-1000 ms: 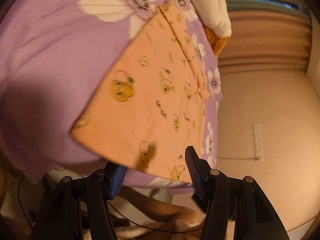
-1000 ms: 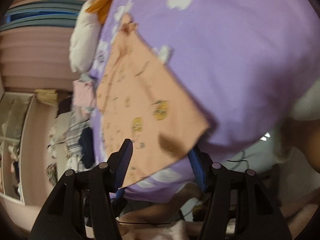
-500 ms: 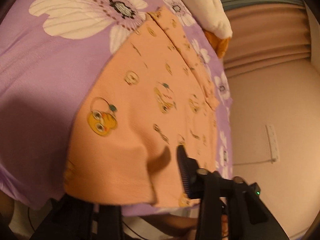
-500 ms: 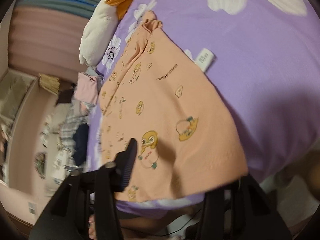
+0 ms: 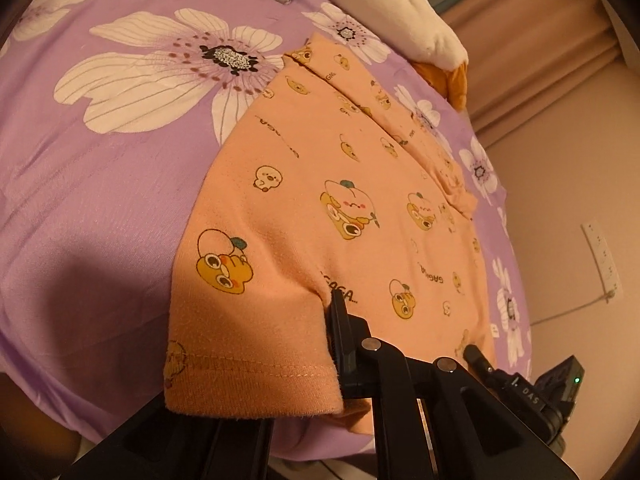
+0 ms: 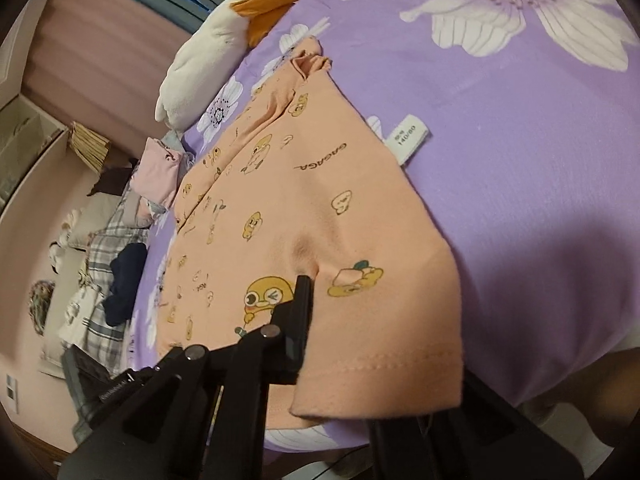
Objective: Fold small clothes
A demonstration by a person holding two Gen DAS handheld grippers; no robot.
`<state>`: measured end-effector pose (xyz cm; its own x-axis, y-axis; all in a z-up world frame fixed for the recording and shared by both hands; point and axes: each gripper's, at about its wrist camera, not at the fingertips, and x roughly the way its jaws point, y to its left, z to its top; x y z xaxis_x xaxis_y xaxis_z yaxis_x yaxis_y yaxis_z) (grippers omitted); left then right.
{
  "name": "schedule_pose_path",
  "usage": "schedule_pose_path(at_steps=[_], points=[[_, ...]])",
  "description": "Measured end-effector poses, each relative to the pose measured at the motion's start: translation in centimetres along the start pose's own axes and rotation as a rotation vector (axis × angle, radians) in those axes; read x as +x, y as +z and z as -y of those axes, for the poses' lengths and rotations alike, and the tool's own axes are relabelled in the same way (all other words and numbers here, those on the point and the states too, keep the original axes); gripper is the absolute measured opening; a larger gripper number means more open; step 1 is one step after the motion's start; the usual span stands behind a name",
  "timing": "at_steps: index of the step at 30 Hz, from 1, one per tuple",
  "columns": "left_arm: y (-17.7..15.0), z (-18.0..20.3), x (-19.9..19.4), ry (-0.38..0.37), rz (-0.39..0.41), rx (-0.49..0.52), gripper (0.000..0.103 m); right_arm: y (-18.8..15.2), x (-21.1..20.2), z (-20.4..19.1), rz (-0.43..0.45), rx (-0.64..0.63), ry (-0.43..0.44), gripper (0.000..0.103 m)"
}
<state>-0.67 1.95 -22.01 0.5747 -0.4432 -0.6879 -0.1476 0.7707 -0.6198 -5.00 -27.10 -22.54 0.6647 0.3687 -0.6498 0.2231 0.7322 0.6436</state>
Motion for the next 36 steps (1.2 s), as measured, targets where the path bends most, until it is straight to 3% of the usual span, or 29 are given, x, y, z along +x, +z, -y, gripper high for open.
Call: schedule_pose_path(at_steps=[8,23,30,36], points=[[-0.1,-0.1,0.0,-0.021,-0.002,-0.018,0.01,0.1,0.1,1.0,0.003,0.022,0.049,0.001],[-0.6,0.6,-0.1,0.011,0.024,0.043,0.01,-0.7,-0.1,0.3,0.031,-0.011,0.022,0.001],[-0.5,0.3,-0.3,-0.008,0.034,0.02,0.01,-1.2,-0.3,-1.0,0.083,-0.106,-0.048,0.001],[1.2,2.3,-1.5,0.021,0.123,0.094,0.007,-0.7,-0.8,-2.5,0.129,-0.154,-0.08,0.005]])
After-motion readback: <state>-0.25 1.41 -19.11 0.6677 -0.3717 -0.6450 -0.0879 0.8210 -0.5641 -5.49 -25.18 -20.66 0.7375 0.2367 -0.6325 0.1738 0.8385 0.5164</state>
